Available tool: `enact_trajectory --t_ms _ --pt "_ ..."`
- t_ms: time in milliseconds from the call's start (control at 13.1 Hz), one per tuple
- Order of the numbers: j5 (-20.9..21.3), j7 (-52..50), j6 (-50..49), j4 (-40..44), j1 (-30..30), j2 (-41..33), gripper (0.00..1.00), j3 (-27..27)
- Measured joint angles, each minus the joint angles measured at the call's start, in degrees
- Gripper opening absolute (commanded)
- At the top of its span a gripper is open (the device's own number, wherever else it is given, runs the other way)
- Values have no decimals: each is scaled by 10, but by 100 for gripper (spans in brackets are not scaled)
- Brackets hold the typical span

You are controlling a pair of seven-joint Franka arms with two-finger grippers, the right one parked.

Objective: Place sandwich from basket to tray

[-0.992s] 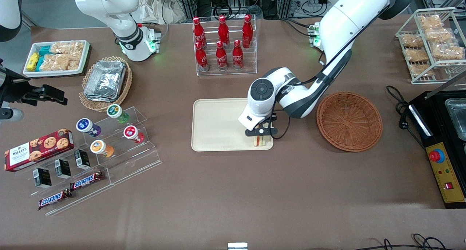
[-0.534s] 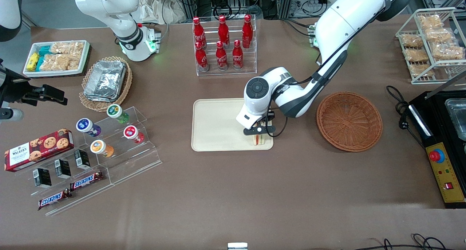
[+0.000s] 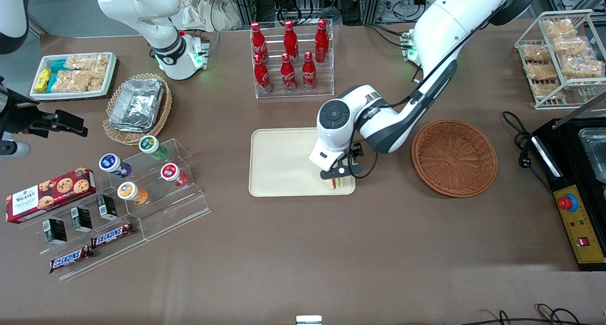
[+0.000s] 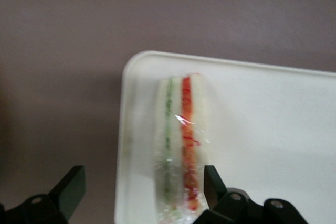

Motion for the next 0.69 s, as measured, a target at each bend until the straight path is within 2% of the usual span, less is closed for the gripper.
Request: enact_trajectory --t_ms 153,381,686 --pt "-11 25 -90 59 1 -13 100 -1" --pt "-62 66 -133 102 2 -62 100 13" --pt "-167 143 -164 110 2 -167 100 107"
